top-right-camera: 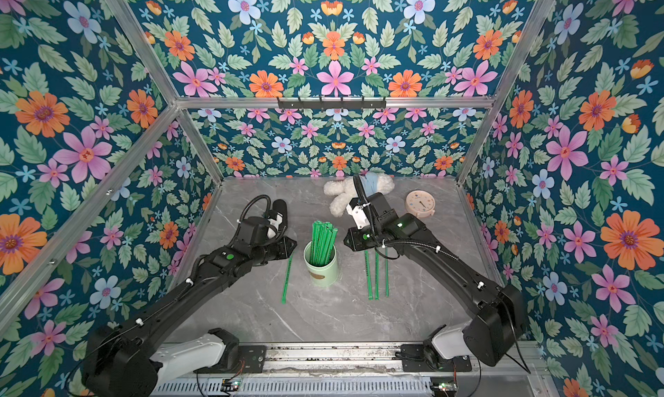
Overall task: Take the straws out of the storage container
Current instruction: Move the container to the center of the board.
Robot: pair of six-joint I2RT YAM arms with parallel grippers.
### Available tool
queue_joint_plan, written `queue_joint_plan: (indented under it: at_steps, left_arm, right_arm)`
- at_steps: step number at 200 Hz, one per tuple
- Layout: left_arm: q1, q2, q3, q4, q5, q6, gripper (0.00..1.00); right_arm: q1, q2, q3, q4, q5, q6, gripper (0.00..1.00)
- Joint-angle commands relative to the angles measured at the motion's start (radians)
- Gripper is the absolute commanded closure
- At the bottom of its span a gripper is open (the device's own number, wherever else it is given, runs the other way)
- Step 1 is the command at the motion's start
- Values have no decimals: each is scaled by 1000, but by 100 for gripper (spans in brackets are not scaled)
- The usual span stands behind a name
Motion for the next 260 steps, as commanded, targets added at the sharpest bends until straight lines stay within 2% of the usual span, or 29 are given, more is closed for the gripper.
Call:
queue_joint_plan:
  at_steps: [1, 46, 106, 218, 260]
  left_arm:
    - [-40, -45, -57, 17, -44, -83, 75]
    - [-155, -81, -149, 41, -92, -166, 76]
    - [-240, 13, -151, 142, -127, -201, 77]
    - [-259, 109, -116, 223, -145, -201, 79]
    - [-260, 131, -120, 261, -139, -217, 79]
  right_arm:
    - [1, 28, 14, 58, -32, 1, 74]
    - [0, 93, 34, 76, -55, 0, 73]
    - [1, 144, 45, 91, -80, 3, 74]
    - [2, 192, 78, 72, -66, -19, 75]
    - [2, 224, 140, 38, -42, -59, 75]
